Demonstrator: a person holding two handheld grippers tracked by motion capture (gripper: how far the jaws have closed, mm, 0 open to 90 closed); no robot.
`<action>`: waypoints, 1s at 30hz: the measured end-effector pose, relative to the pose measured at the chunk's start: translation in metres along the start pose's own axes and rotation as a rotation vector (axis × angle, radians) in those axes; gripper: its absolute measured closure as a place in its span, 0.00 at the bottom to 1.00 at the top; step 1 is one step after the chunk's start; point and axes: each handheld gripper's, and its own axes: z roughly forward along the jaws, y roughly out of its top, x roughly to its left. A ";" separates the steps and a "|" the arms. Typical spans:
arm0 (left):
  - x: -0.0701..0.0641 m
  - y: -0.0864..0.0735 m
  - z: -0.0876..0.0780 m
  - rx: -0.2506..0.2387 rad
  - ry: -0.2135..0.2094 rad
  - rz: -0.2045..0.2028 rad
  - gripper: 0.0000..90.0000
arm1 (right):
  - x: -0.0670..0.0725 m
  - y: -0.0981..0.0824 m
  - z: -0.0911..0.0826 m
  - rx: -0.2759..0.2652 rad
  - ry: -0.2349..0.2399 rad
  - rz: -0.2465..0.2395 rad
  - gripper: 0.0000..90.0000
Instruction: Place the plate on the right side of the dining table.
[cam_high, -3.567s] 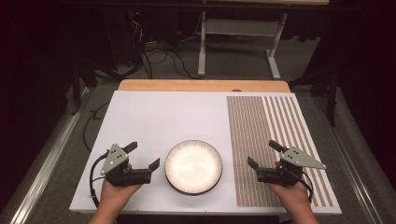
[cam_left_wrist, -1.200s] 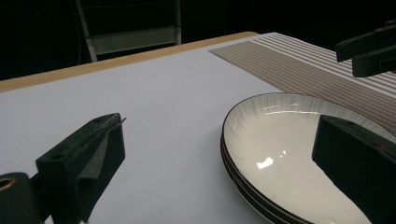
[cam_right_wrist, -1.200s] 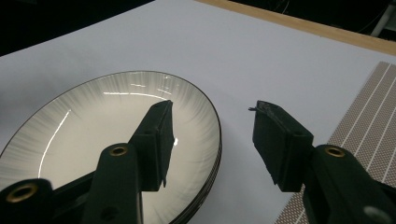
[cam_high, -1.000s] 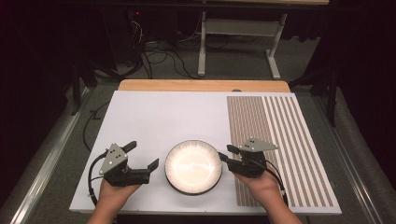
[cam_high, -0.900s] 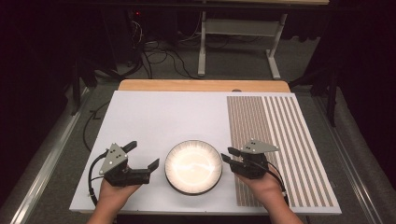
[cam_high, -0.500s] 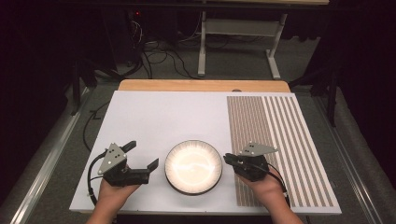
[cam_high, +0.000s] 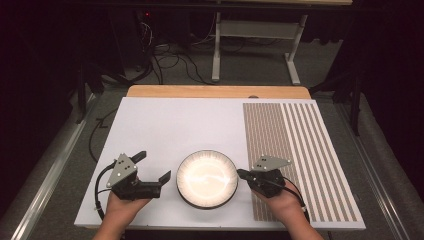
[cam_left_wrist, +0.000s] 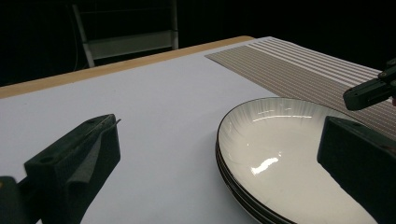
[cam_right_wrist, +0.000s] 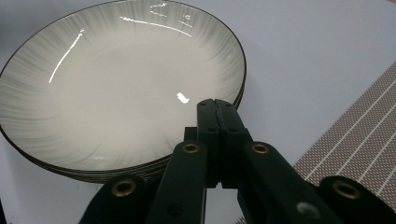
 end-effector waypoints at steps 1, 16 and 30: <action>0.000 0.000 0.000 0.000 0.000 -0.001 0.00 | 0.000 0.000 0.000 0.004 -0.003 0.003 1.00; 0.001 0.000 0.000 0.000 -0.005 -0.009 0.00 | 0.003 -0.001 0.005 0.031 0.010 -0.014 1.00; 0.001 0.000 0.000 0.002 -0.007 -0.007 0.01 | 0.004 -0.001 0.005 0.042 0.009 -0.023 1.00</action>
